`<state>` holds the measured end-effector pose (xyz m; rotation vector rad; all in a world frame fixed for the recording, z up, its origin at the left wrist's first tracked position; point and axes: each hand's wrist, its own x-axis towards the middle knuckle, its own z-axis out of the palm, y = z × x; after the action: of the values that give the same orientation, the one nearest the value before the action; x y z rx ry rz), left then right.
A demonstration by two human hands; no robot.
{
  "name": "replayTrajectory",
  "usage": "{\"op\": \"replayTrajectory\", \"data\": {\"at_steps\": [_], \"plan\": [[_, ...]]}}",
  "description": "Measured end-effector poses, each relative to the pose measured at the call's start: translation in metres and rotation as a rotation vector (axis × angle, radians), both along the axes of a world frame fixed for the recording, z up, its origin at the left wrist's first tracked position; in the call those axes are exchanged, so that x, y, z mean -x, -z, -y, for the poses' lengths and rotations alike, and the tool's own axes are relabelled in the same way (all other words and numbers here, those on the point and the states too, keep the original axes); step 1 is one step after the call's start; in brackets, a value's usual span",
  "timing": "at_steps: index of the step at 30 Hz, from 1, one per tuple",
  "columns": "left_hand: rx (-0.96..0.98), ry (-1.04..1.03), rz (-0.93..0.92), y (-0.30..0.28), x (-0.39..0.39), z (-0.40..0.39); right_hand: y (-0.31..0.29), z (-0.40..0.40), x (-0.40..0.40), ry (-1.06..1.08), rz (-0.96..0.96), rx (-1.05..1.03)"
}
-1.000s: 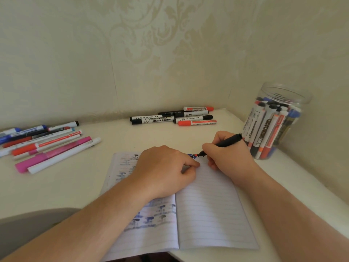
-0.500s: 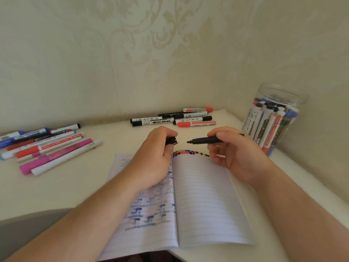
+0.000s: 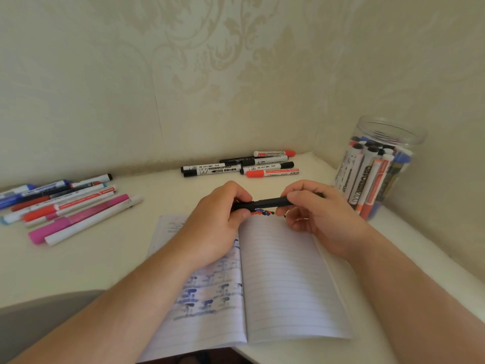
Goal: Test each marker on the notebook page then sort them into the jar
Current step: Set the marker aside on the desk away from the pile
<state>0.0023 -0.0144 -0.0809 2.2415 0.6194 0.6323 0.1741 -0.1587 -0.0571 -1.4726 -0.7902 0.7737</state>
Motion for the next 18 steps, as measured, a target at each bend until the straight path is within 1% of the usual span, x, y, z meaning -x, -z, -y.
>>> {"op": "replayTrajectory", "data": {"at_steps": [4,7,10,15,18], "plan": [[0.102,-0.037,0.113,0.0002,0.0010,-0.0031,0.0044,-0.0001,-0.0010,-0.008,0.116,0.003],[0.142,-0.054,0.149,0.0010,0.0014,-0.0037,0.0076,-0.0015,-0.0016,-0.015,0.176,0.001],[0.134,-0.056,0.136,0.0026,0.0002,-0.0038,0.0090,-0.0036,-0.0014,-0.014,0.229,0.029],[0.095,-0.063,0.155,0.0029,0.0007,-0.0033,0.0072,-0.0030,-0.0010,-0.051,0.230,0.062],[0.068,-0.072,0.151,0.0021,0.0013,-0.0030,0.0076,-0.0018,-0.0015,-0.055,0.262,0.079]]}}
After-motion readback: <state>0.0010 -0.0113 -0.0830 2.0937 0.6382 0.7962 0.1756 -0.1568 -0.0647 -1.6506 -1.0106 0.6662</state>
